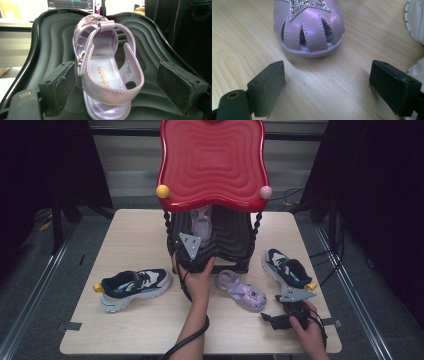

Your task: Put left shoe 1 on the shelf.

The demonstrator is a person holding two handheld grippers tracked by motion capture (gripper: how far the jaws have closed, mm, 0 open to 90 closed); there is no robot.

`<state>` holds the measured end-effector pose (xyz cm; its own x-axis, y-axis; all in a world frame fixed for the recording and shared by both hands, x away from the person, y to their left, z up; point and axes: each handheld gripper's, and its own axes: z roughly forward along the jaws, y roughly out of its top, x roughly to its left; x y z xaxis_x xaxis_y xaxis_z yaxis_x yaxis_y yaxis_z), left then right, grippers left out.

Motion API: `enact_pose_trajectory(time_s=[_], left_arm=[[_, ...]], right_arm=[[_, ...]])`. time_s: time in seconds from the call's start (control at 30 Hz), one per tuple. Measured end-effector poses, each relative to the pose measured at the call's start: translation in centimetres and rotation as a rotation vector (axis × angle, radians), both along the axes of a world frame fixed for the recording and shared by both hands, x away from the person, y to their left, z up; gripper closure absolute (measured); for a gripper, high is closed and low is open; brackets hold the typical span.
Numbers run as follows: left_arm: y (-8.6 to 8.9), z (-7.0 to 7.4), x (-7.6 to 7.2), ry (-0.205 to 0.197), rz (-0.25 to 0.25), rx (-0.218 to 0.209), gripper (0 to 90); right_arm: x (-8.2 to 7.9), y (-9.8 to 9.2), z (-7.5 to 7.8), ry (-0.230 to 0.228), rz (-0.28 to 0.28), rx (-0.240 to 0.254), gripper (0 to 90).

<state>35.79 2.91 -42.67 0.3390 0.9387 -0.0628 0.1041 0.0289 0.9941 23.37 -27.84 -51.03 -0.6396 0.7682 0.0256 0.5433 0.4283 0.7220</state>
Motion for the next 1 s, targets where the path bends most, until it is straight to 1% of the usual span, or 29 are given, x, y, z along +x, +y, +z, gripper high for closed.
enact_pose_trajectory(time_s=[0.03,0.07,0.1,0.17,0.23,0.27,0.37,0.4,0.47,0.57,0.6,0.63,0.7,0.73,0.8,0.83,0.87,0.9,0.93,0.97,1.0], left_arm=[[0.1,0.1,-0.2,0.001,-0.012,0.010,15.2],[0.2,0.1,-0.4,0.000,-0.014,0.015,15.2],[0.3,0.2,-0.5,-0.011,-0.021,0.016,15.3],[0.5,0.3,-0.8,-0.010,-0.033,0.021,15.3],[0.8,0.4,-1.2,-0.008,-0.044,0.021,15.3],[0.9,0.5,-1.3,-0.009,-0.053,0.013,15.3],[1.2,0.8,-1.7,-0.013,-0.064,0.020,15.3],[1.2,0.8,-1.8,-0.014,-0.077,0.012,15.3],[1.4,0.9,-2.1,-0.017,-0.085,0.019,15.3],[1.6,0.9,-2.5,-0.008,-0.105,0.010,15.4],[1.7,0.9,-2.6,-0.014,-0.107,0.019,15.4],[1.9,0.8,-2.8,-0.005,-0.112,0.030,15.5],[2.0,0.6,-2.9,0.001,-0.126,0.028,15.6],[2.0,0.5,-3.0,0.010,-0.130,0.046,15.7],[2.1,0.3,-3.4,0.015,-0.146,0.059,15.8],[2.4,0.2,-3.4,0.015,-0.168,0.089,15.7],[2.3,0.1,-3.6,0.028,-0.171,0.072,15.8],[2.4,0.0,-3.8,0.034,-0.178,0.067,15.8],[2.6,-0.1,-3.8,0.037,-0.199,0.085,15.8],[2.6,-0.2,-4.0,0.043,-0.188,0.073,15.9],[2.7,-0.3,-4.1,0.048,-0.199,0.080,16.1]], right_arm=[[0.0,0.0,0.0,-0.001,0.000,0.000,12.6],[0.0,0.0,0.0,0.000,0.000,0.000,12.6],[0.0,0.0,0.0,-0.001,0.000,0.000,12.6],[0.0,0.0,0.0,-0.002,0.001,0.000,12.6],[0.0,0.0,0.0,0.000,0.000,0.000,12.6],[0.0,0.0,0.0,0.000,0.000,0.000,12.6],[0.0,0.0,0.0,-0.001,0.001,0.000,12.6],[0.0,0.0,0.0,0.000,0.000,0.000,12.6],[0.0,0.0,0.0,0.000,0.000,0.000,12.6],[0.0,0.0,0.0,0.000,0.000,0.000,12.6],[0.0,0.0,0.0,0.000,0.000,0.000,12.6],[0.0,0.0,0.0,0.000,0.000,0.000,12.6],[0.0,0.0,0.0,0.000,0.000,0.000,12.6],[0.0,0.0,0.0,-0.001,0.000,0.000,12.6],[0.0,0.0,0.0,0.000,0.000,0.000,12.6],[0.0,0.0,0.0,-0.001,0.000,0.000,12.6],[0.0,0.0,0.0,-0.001,0.000,0.000,12.6],[0.0,0.0,0.0,0.000,0.000,0.000,12.5],[0.0,0.0,0.0,0.000,0.000,0.000,12.6],[0.0,0.0,0.0,0.000,0.000,0.000,12.6],[0.0,0.0,0.0,0.000,0.000,0.000,12.6]])
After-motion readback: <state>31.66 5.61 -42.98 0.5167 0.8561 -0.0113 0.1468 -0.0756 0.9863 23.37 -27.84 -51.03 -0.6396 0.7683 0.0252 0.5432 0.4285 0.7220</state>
